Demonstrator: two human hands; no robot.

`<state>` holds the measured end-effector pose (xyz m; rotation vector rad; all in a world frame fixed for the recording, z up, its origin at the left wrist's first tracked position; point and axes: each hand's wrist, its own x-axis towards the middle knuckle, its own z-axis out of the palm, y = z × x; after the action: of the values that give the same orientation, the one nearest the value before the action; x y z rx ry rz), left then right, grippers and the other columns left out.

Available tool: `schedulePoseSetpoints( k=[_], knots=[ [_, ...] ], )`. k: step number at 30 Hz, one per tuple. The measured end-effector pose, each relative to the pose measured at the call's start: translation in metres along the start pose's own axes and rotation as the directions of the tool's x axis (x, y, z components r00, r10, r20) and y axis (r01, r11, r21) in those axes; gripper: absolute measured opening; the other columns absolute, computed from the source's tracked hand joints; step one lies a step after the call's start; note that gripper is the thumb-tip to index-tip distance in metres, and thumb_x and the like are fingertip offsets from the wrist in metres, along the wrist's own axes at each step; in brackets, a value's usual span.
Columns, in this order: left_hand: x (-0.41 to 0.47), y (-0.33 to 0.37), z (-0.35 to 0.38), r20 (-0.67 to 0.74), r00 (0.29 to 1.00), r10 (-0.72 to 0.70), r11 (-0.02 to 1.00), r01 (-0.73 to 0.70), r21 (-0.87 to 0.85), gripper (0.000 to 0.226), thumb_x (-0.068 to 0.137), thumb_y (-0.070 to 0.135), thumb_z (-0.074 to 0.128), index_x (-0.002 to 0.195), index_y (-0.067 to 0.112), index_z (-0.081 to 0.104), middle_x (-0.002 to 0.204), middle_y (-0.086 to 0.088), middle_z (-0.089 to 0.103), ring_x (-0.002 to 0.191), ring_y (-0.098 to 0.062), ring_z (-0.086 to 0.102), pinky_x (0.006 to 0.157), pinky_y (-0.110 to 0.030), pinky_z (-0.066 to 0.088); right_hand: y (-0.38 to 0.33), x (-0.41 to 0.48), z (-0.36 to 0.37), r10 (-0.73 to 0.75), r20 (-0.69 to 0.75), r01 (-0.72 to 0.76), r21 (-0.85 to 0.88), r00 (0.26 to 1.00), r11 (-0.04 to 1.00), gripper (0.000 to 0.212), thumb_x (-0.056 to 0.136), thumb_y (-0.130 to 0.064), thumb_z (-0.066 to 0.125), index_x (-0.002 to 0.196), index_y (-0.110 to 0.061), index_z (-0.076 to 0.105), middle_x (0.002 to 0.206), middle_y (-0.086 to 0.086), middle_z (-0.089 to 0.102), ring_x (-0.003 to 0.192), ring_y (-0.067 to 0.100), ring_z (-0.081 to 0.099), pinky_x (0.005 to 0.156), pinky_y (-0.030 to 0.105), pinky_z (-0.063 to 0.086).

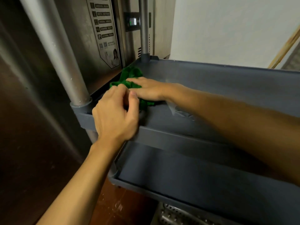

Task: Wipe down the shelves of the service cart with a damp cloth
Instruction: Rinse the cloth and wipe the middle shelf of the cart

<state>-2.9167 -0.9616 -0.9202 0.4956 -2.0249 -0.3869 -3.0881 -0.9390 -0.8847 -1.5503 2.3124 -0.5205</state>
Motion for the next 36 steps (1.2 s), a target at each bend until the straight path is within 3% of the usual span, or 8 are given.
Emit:
schedulePoseSetpoints(
  k=[3,8,15,22,27,33,36],
  knots=[
    [-0.002,-0.002,-0.004,-0.006,1.000,0.027,0.999,-0.027,0.020,0.039,0.097,0.046,0.035,0.084,0.015,0.054,0.081,0.001,0.050,0.076,-0.016,0.047,0.060,-0.034,0.032,0.000,-0.032,0.004,-0.010,-0.004,0.010,0.004,1.000,1.000,0.064,0.100,-0.050,0.041,0.156,-0.028,0.018,0.164,0.003,0.015,0.150,0.021,0.013,0.119,0.035,0.013],
    [-0.017,-0.032,-0.019,0.053,0.993,0.110,0.987,-0.115,0.113,0.035,0.101,0.042,0.031,0.100,0.014,0.054,0.093,-0.002,0.051,0.087,-0.019,0.049,0.066,-0.034,0.038,0.004,-0.065,0.005,0.019,-0.002,-0.019,0.031,1.000,0.999,0.066,0.098,-0.050,0.043,0.156,-0.034,0.017,0.165,-0.001,0.012,0.150,0.019,0.013,0.120,0.034,0.014],
    [-0.021,-0.039,-0.016,0.037,0.991,0.125,0.966,-0.130,0.221,0.035,0.102,0.037,0.029,0.086,0.014,0.049,0.080,-0.002,0.048,0.075,-0.018,0.044,0.062,-0.033,0.032,0.030,-0.121,-0.009,0.068,0.019,-0.068,-0.005,0.998,0.998,0.061,0.101,-0.045,0.041,0.155,-0.035,0.013,0.165,-0.002,0.007,0.151,0.017,0.009,0.121,0.033,0.010],
    [-0.017,-0.040,-0.022,0.094,0.980,0.176,0.943,-0.196,0.268,0.045,0.100,0.034,0.027,0.063,0.018,0.046,0.063,-0.001,0.047,0.061,-0.021,0.046,0.056,-0.032,0.031,0.076,-0.195,-0.028,0.224,-0.048,-0.223,0.033,0.973,0.974,0.058,0.104,-0.032,0.042,0.155,-0.024,0.018,0.162,-0.004,0.019,0.148,0.014,0.020,0.110,0.019,0.015],
    [-0.016,-0.040,-0.020,0.083,0.982,0.171,0.942,-0.188,0.277,0.045,0.100,0.033,0.029,0.061,0.018,0.044,0.062,-0.002,0.047,0.061,-0.023,0.047,0.055,-0.033,0.034,0.118,-0.256,-0.043,0.383,-0.106,-0.376,0.079,0.918,0.923,0.058,0.104,-0.033,0.039,0.156,-0.022,0.018,0.162,-0.004,0.020,0.148,0.017,0.022,0.119,0.032,0.018],
    [-0.017,-0.033,-0.023,0.081,0.990,0.118,0.959,-0.135,0.248,0.046,0.098,0.036,0.030,0.062,0.014,0.049,0.063,-0.005,0.049,0.062,-0.027,0.050,0.055,-0.033,0.034,0.137,-0.315,-0.051,0.506,-0.169,-0.483,0.161,0.846,0.861,0.053,0.104,-0.026,0.038,0.154,-0.023,0.021,0.152,-0.008,0.031,0.138,0.011,0.029,0.107,0.024,0.022],
    [-0.020,0.003,-0.013,0.136,0.984,0.114,0.973,-0.138,0.185,0.045,0.096,0.042,0.036,0.067,0.014,0.055,0.068,-0.010,0.056,0.067,-0.033,0.055,0.057,-0.034,0.036,0.134,-0.317,-0.048,0.522,-0.185,-0.484,0.215,0.833,0.848,0.052,0.105,-0.028,0.039,0.153,-0.026,0.022,0.157,-0.003,0.029,0.142,0.018,0.030,0.108,0.027,0.024]
  ],
)
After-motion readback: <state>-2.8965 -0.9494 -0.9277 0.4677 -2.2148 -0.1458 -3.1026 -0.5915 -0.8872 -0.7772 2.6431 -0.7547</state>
